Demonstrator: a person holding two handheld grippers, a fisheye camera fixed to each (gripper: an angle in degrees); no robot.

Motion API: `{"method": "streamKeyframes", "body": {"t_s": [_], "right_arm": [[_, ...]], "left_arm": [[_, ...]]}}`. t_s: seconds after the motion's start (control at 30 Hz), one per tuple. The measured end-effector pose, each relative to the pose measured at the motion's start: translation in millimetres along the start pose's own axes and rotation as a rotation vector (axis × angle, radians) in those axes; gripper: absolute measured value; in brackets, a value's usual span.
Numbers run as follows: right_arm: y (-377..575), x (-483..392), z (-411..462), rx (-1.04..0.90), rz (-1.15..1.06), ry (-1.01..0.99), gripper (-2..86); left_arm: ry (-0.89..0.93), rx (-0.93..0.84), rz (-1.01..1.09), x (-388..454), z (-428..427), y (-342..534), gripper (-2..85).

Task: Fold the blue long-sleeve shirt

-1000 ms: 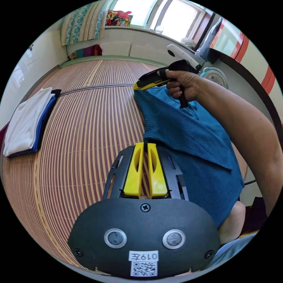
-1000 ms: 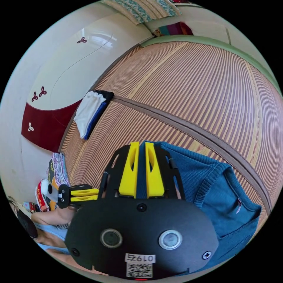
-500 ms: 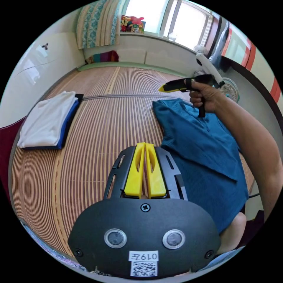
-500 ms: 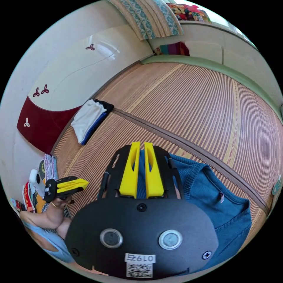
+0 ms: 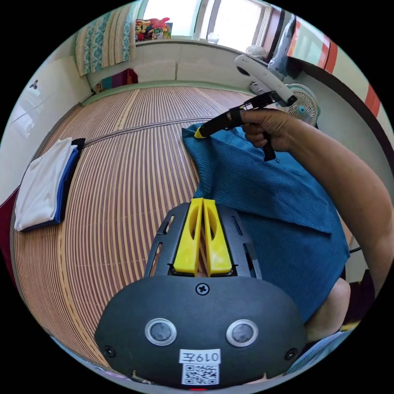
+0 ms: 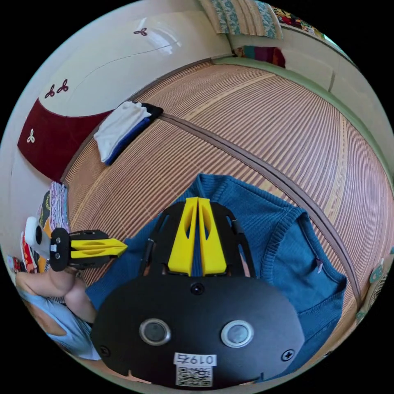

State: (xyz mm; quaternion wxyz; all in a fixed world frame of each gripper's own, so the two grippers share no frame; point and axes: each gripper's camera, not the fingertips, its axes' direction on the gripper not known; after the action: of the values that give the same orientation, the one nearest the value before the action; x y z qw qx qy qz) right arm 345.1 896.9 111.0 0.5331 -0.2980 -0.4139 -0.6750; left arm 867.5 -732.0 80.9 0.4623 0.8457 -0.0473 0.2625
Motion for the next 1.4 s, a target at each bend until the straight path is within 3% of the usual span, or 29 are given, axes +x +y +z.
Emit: {"method": "streamKeyframes", "body": {"t_s": [0.2, 0.37, 0.47, 0.53, 0.7, 0.93, 1.1, 1.4], "right_arm": [[78, -47, -22, 0.318, 0.057, 0.033, -0.7], [231, -123, -38, 0.479, 0.046, 0.076, 3.7], [309, -171, -21, 0.500, 0.097, 0.180, 6.0], [334, -206, 2, 0.466, 0.015, 0.298, 5.8], [360, -278, 67, 0.452, -0.243, 0.567, 4.5], [387, -302, 103, 0.462, -0.291, 0.546, -0.2], [407, -305, 122, 0.457, -0.280, 0.543, -0.9], [430, -294, 156, 0.463, -0.219, 0.497, -1.0]], "left_arm": [[0.076, 0.034, -0.113, -35, -11, -10, 1.0], [0.202, 0.137, -0.233, -85, -31, -14, 1.9], [0.426, 0.171, -0.271, -110, -29, -23, 3.6], [0.486, 0.164, -0.303, -120, -25, -35, 5.0], [0.424, -0.054, -0.295, -134, 6, -95, 6.1], [0.488, -0.216, -0.298, -153, 49, -160, 6.4], [0.631, -0.116, -0.433, -179, 62, -171, 7.2], [0.560, -0.111, -0.431, -171, 79, -214, 4.1]]}}
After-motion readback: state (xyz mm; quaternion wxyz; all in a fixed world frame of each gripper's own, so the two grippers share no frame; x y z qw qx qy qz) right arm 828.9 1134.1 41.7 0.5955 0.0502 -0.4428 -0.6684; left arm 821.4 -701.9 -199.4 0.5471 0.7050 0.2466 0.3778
